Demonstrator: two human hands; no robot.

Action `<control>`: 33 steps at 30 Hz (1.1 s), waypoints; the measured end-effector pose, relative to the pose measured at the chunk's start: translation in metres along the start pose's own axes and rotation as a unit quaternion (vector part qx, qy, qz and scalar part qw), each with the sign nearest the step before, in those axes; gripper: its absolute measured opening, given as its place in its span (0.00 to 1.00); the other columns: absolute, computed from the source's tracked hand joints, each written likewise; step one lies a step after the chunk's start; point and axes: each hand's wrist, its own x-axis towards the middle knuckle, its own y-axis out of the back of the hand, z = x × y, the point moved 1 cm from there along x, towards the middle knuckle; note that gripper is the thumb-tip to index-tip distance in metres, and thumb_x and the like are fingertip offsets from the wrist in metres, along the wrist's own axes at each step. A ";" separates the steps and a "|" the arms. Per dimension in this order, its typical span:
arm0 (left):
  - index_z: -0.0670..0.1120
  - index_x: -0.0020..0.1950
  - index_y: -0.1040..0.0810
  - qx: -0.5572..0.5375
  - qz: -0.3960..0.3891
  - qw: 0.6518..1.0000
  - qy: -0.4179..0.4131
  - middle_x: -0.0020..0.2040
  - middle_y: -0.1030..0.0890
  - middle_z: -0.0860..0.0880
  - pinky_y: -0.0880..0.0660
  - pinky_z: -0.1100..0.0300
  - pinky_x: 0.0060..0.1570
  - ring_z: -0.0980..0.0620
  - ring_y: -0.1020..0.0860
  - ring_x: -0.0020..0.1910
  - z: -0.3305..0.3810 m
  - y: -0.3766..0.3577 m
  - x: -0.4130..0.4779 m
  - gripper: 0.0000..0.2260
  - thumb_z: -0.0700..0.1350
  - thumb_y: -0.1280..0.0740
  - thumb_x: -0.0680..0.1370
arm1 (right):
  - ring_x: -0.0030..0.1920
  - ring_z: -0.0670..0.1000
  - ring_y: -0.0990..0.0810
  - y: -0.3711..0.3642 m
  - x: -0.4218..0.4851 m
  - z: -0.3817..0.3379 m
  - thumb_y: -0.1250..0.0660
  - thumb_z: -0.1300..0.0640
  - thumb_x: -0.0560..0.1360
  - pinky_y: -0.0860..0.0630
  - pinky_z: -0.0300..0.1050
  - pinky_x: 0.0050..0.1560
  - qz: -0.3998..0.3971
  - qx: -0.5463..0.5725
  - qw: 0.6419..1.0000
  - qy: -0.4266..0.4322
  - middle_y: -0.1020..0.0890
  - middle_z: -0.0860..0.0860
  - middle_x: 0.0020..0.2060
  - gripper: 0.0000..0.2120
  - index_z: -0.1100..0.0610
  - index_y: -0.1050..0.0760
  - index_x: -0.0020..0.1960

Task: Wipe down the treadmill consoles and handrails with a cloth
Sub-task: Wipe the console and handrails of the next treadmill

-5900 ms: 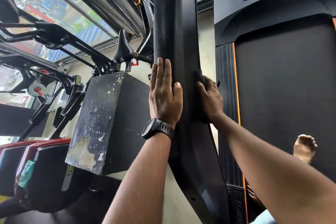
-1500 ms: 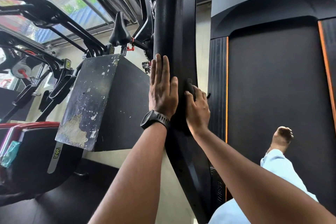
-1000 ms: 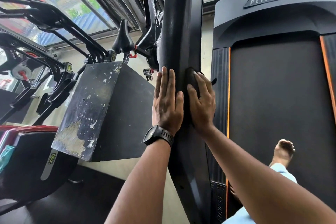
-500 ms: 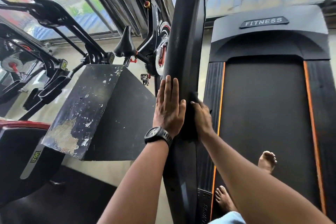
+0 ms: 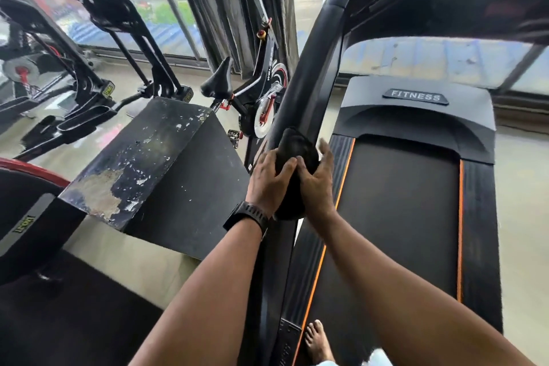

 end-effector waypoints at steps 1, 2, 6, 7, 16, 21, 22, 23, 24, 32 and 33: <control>0.45 0.59 0.24 -0.025 0.017 0.999 0.019 0.58 0.20 0.46 0.29 0.55 0.58 0.46 0.23 0.59 0.004 0.002 -0.006 0.14 0.53 0.35 0.81 | 0.79 0.51 0.40 0.002 -0.002 -0.007 0.30 0.47 0.77 0.41 0.52 0.79 -0.001 -0.009 1.000 -0.006 0.38 0.51 0.78 0.38 0.48 0.45 0.81; 0.45 0.57 0.24 -0.049 0.033 0.998 0.036 0.56 0.19 0.46 0.28 0.53 0.57 0.46 0.23 0.57 0.009 0.004 -0.013 0.13 0.54 0.35 0.80 | 0.80 0.50 0.45 0.006 -0.004 -0.014 0.29 0.47 0.78 0.45 0.50 0.80 -0.007 -0.023 1.000 -0.012 0.43 0.51 0.80 0.42 0.51 0.50 0.83; 0.47 0.56 0.23 -0.113 0.082 0.987 0.079 0.54 0.18 0.46 0.26 0.48 0.59 0.45 0.22 0.56 0.028 0.013 -0.043 0.11 0.52 0.36 0.80 | 0.75 0.54 0.31 0.018 -0.013 -0.025 0.28 0.30 0.69 0.33 0.57 0.75 -0.074 -0.037 0.995 -0.060 0.29 0.54 0.75 0.46 0.53 0.37 0.78; 0.48 0.57 0.23 -0.129 0.098 0.983 0.084 0.54 0.18 0.46 0.26 0.47 0.60 0.45 0.22 0.56 0.033 0.015 -0.053 0.11 0.52 0.36 0.80 | 0.69 0.54 0.24 0.021 -0.018 -0.029 0.29 0.27 0.66 0.27 0.59 0.70 -0.098 -0.017 0.993 -0.070 0.22 0.54 0.67 0.44 0.53 0.30 0.72; 0.51 0.52 0.23 -0.208 0.200 0.949 0.127 0.49 0.19 0.47 0.24 0.45 0.56 0.46 0.22 0.51 0.045 0.028 -0.136 0.11 0.56 0.36 0.77 | 0.53 0.53 0.15 0.029 -0.070 -0.051 0.29 0.33 0.69 0.20 0.60 0.60 -0.215 0.051 0.975 -0.039 0.13 0.52 0.50 0.27 0.52 0.19 0.57; 0.49 0.55 0.24 -0.177 0.247 0.945 0.121 0.51 0.19 0.47 0.24 0.45 0.57 0.46 0.22 0.53 0.041 0.050 -0.166 0.12 0.57 0.38 0.82 | 0.53 0.52 0.16 0.020 -0.110 -0.066 0.31 0.33 0.69 0.20 0.59 0.59 -0.226 0.067 0.972 -0.008 0.15 0.52 0.51 0.22 0.49 0.21 0.54; 0.48 0.56 0.25 -0.168 0.253 0.945 0.119 0.52 0.19 0.47 0.25 0.46 0.58 0.45 0.22 0.54 0.039 0.056 -0.171 0.13 0.56 0.39 0.82 | 0.53 0.52 0.16 0.017 -0.117 -0.069 0.31 0.34 0.70 0.19 0.57 0.58 -0.230 0.075 0.970 -0.008 0.15 0.51 0.51 0.21 0.49 0.21 0.53; 0.47 0.57 0.25 -0.162 0.260 0.945 0.117 0.53 0.19 0.46 0.25 0.47 0.57 0.45 0.23 0.55 0.037 0.060 -0.175 0.13 0.56 0.39 0.83 | 0.52 0.51 0.16 0.016 -0.123 -0.071 0.30 0.35 0.71 0.19 0.56 0.58 -0.234 0.082 0.969 -0.012 0.15 0.51 0.50 0.20 0.49 0.21 0.53; 0.47 0.57 0.25 -0.163 0.266 0.943 0.114 0.53 0.19 0.46 0.26 0.49 0.55 0.45 0.23 0.54 0.035 0.065 -0.181 0.13 0.55 0.40 0.83 | 0.51 0.49 0.16 0.013 -0.129 -0.072 0.30 0.38 0.73 0.19 0.54 0.57 -0.240 0.091 0.966 -0.017 0.15 0.51 0.50 0.18 0.51 0.21 0.54; 0.46 0.54 0.26 -0.178 0.303 0.930 0.106 0.50 0.20 0.48 0.31 0.58 0.44 0.50 0.23 0.49 -0.007 0.087 -0.236 0.12 0.53 0.42 0.84 | 0.49 0.49 0.17 -0.006 -0.189 -0.057 0.31 0.41 0.76 0.19 0.56 0.55 -0.260 0.062 0.963 0.035 0.16 0.51 0.48 0.15 0.51 0.23 0.53; 0.46 0.53 0.26 -0.181 0.304 0.929 0.104 0.50 0.21 0.48 0.31 0.60 0.43 0.51 0.24 0.48 -0.014 0.088 -0.243 0.12 0.53 0.42 0.85 | 0.50 0.50 0.17 -0.010 -0.198 -0.053 0.32 0.38 0.74 0.20 0.57 0.56 -0.257 0.052 0.964 0.042 0.16 0.51 0.48 0.17 0.51 0.23 0.53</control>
